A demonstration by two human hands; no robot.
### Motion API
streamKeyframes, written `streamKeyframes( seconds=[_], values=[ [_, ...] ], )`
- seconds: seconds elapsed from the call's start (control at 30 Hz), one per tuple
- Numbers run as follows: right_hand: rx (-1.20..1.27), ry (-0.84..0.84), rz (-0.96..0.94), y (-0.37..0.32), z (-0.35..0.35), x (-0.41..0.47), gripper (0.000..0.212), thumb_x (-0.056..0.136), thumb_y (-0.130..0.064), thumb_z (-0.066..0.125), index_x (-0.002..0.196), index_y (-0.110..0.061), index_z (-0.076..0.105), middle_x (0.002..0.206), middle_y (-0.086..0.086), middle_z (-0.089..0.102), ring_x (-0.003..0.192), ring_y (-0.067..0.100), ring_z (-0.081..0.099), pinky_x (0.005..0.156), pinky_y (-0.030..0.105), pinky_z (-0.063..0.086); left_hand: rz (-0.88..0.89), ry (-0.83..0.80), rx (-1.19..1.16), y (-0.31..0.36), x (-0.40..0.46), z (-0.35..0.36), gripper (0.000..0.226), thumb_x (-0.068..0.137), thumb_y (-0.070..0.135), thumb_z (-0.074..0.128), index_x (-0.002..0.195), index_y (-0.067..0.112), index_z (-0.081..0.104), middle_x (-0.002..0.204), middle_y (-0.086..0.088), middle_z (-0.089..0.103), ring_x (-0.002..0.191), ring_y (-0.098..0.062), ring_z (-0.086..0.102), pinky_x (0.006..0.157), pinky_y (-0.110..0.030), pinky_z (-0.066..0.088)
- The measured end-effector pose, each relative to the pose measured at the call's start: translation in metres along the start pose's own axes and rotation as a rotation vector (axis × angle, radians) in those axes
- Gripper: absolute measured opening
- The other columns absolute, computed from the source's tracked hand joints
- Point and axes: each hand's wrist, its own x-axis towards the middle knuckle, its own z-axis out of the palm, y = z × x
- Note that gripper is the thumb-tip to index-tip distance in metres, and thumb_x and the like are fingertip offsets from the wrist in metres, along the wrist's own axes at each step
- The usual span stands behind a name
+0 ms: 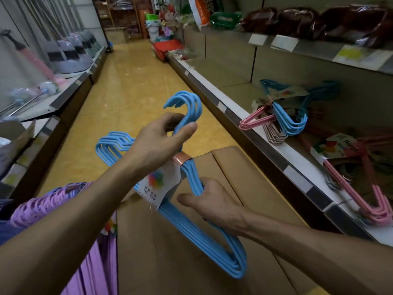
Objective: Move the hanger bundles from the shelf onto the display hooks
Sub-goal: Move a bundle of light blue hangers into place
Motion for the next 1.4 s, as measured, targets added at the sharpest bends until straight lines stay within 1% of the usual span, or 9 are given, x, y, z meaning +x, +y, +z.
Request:
streamKeyframes(
  seconds=[0.13,0.23,0.37,0.43,0.63,0.9,1.07,1.27,1.4],
  values=[
    [-0.049,-0.007,-0.019,-0.001,0.0,-0.007,0.042,0.076,-0.053,0.075,0.096,-0.024,0.053,0.074,-0.01,0.053,0.053,0.001,0.049,0.047,0.017,0.039,0.011,0.042,-0.002,0.016,0.005,0.015,0.032,0.09,0.053,0.06,0.101,0.024,0.059,0.076,0.007,0.056,0.069,-0.008,0.055,0.062,-0.029,0.044],
    [0.059,-0.041,-0.027,0.001,-0.003,-0.009,0.04,0.076,-0.044,0.08,0.097,-0.023,0.054,0.075,-0.009,0.057,0.051,-0.005,0.057,0.047,0.012,0.042,-0.048,0.097,-0.149,0.019,0.01,0.012,0.027,0.092,0.046,0.062,0.106,0.022,0.065,0.099,0.001,0.07,0.092,-0.015,0.067,0.084,-0.041,0.056],
    [0.244,-0.176,0.039,0.008,-0.005,-0.006,0.048,0.075,-0.031,0.085,0.112,-0.023,0.057,0.099,0.001,0.07,0.085,0.011,0.072,0.071,0.026,0.06,-0.118,0.096,-0.357,0.005,0.007,-0.001,0.019,0.097,0.031,0.058,0.111,0.024,0.069,0.111,0.009,0.073,0.101,-0.012,0.07,0.096,-0.042,0.054],
    [0.352,-0.334,0.13,0.014,-0.007,-0.001,0.047,0.078,-0.024,0.083,0.118,-0.017,0.058,0.104,0.006,0.069,0.09,0.021,0.071,0.08,0.036,0.059,-0.136,0.101,-0.392,-0.008,0.001,-0.007,0.019,0.099,0.029,0.055,0.11,0.022,0.07,0.112,0.008,0.073,0.104,-0.012,0.069,0.097,-0.044,0.053],
    [0.557,-0.81,0.337,0.022,0.006,0.009,0.037,0.091,-0.001,0.063,0.122,-0.021,0.06,0.099,0.001,0.064,0.086,0.014,0.066,0.076,0.031,0.058,-0.183,0.021,-0.491,-0.041,-0.015,-0.025,0.023,0.098,0.028,0.054,0.115,0.021,0.068,0.121,0.005,0.07,0.116,-0.015,0.063,0.108,-0.049,0.043],
    [0.256,-0.622,0.152,0.035,0.084,0.039,0.034,0.083,-0.006,0.076,0.114,-0.01,0.06,0.098,0.0,0.064,0.094,0.017,0.066,0.089,0.041,0.058,-0.376,0.016,-0.237,-0.089,-0.03,-0.065,0.029,0.093,0.038,0.061,0.109,0.017,0.071,0.11,0.003,0.073,0.107,-0.011,0.065,0.105,-0.038,0.045],
    [0.194,-0.551,0.033,0.045,0.13,0.051,0.023,0.084,-0.007,0.076,0.089,-0.022,0.059,0.089,-0.008,0.062,0.079,0.001,0.063,0.068,0.015,0.054,-0.448,0.018,0.18,-0.114,-0.048,-0.088,0.031,0.091,0.057,0.053,0.091,0.028,0.064,0.083,0.01,0.061,0.075,-0.002,0.054,0.062,-0.02,0.04],
    [0.131,-0.521,0.015,0.065,0.175,0.061,0.021,0.083,-0.02,0.077,0.096,-0.021,0.061,0.095,-0.003,0.068,0.088,0.008,0.068,0.074,0.022,0.056,-0.485,0.011,0.613,-0.155,-0.069,-0.115,0.067,0.079,0.077,0.042,0.107,0.019,0.062,0.1,-0.007,0.067,0.09,-0.025,0.062,0.072,-0.036,0.047],
    [0.191,-0.527,0.03,0.069,0.201,0.06,0.025,0.086,-0.022,0.074,0.108,-0.017,0.061,0.106,0.003,0.069,0.095,0.013,0.07,0.078,0.026,0.059,-0.448,0.039,0.535,-0.174,-0.08,-0.123,0.066,0.083,0.068,0.049,0.13,0.022,0.053,0.105,0.0,0.062,0.092,-0.019,0.058,0.073,-0.034,0.044]
  ],
)
